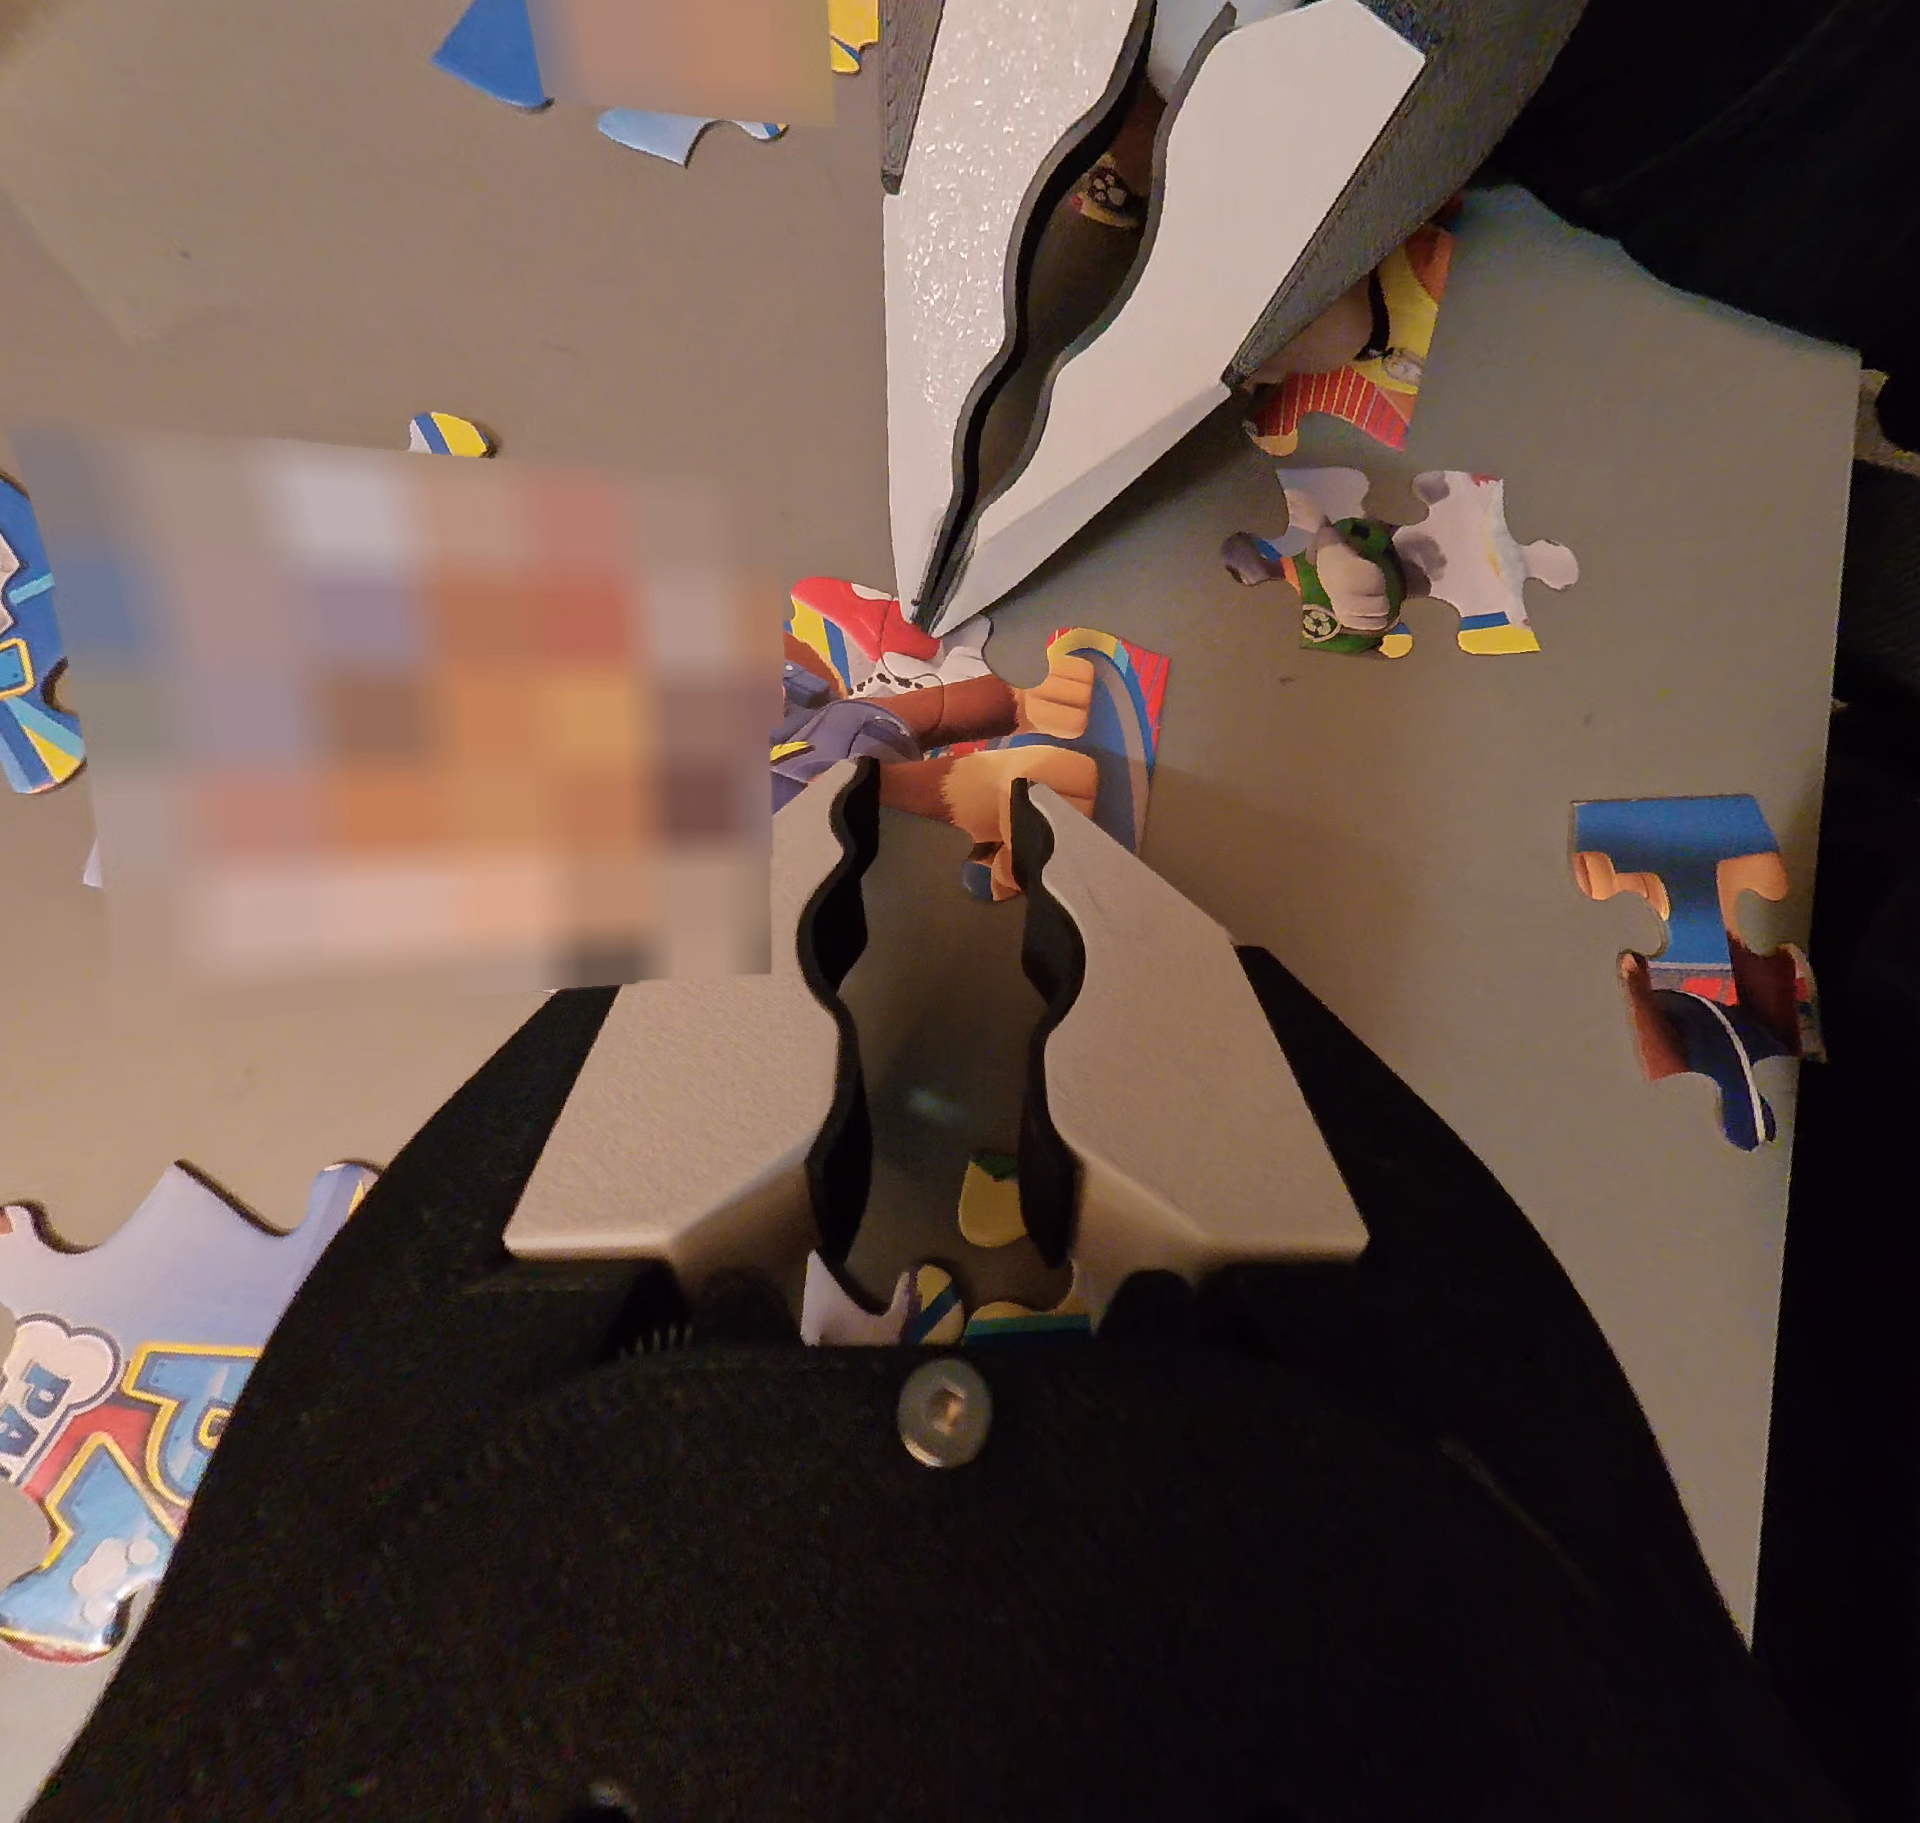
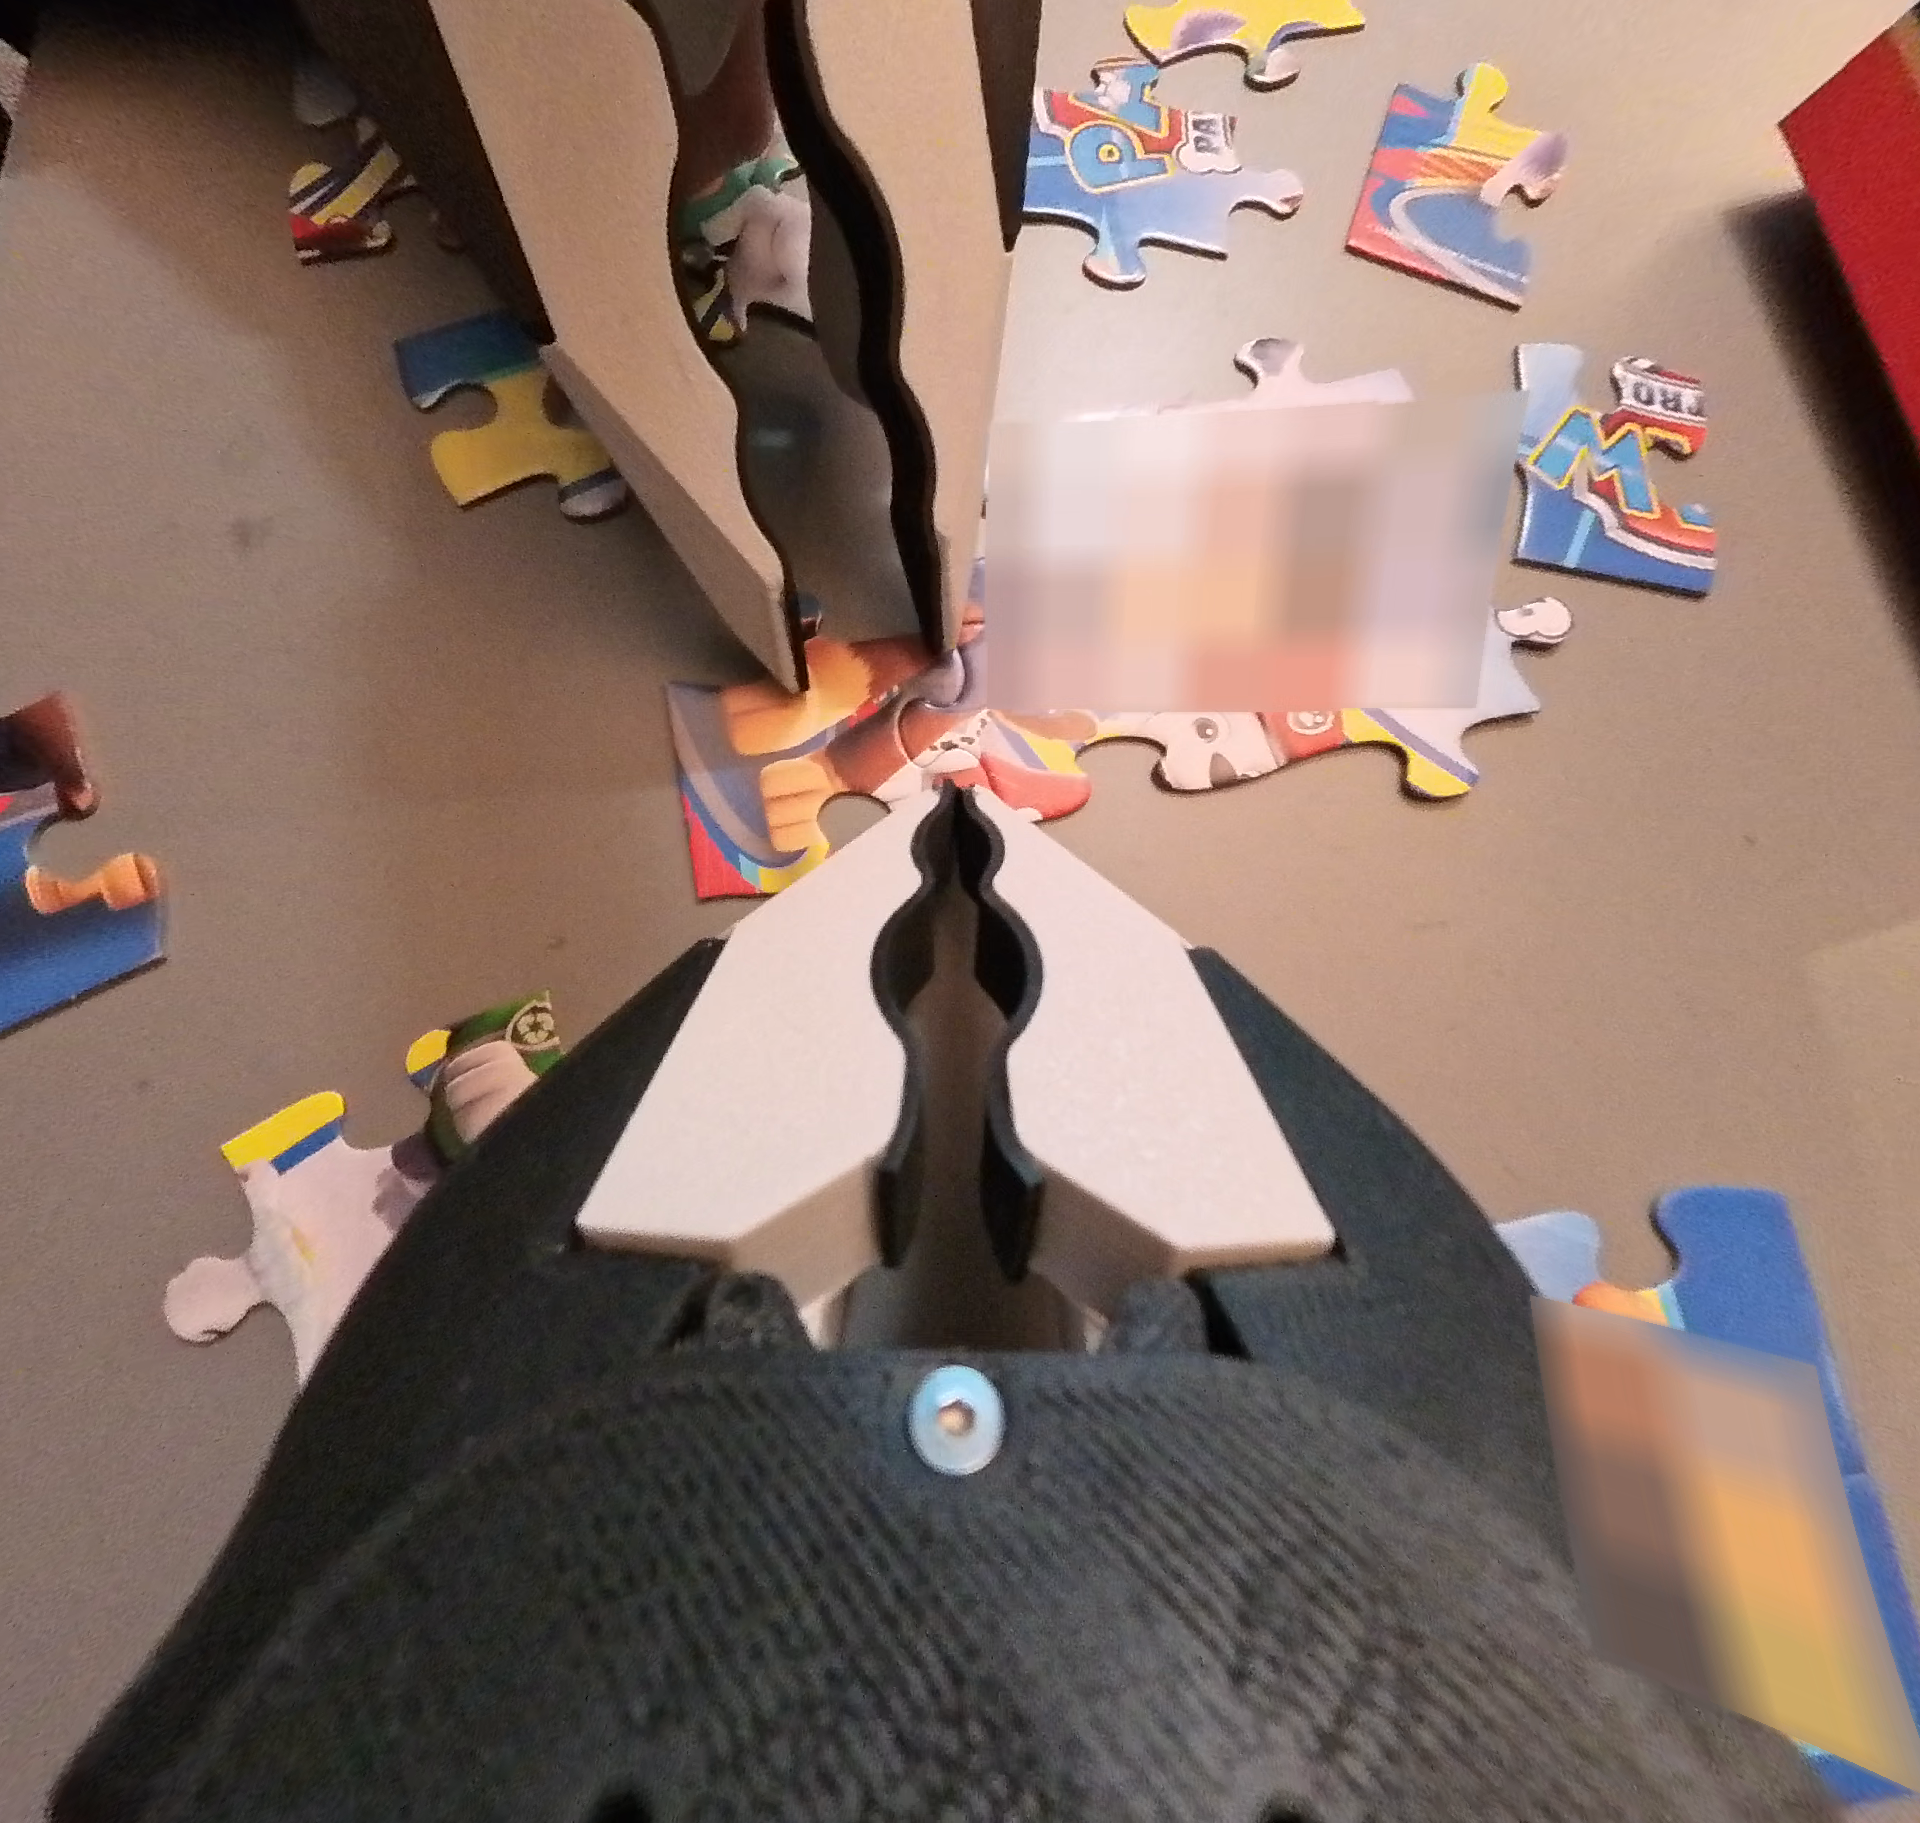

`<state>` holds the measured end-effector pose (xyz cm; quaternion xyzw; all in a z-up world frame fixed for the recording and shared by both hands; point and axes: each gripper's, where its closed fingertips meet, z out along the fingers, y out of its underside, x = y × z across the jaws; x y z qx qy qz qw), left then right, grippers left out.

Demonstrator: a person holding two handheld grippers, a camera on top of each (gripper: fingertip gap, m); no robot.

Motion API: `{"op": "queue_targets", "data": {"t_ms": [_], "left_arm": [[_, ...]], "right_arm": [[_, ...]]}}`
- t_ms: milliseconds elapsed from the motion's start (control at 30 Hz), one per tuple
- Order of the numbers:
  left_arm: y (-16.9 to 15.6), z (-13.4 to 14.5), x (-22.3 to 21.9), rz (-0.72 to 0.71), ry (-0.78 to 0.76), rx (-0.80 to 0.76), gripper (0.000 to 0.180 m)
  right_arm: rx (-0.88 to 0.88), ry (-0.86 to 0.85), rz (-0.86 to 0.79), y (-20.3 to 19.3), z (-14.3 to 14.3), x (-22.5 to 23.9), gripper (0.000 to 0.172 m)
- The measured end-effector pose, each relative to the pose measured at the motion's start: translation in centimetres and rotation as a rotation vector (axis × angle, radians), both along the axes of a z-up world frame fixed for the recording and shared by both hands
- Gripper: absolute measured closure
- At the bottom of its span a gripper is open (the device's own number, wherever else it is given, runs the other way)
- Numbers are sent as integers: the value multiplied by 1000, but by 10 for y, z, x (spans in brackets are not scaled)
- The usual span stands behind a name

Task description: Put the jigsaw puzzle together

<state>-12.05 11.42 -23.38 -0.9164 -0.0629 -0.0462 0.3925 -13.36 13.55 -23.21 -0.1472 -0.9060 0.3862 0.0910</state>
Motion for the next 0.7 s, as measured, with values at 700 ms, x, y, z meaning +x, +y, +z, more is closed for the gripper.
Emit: {"op": "queue_targets", "data": {"t_ms": [700], "left_arm": [[-39,79,-79,339,-155,479,152]], "right_arm": [[-391,342,-290,55,103,-36,172]]}}
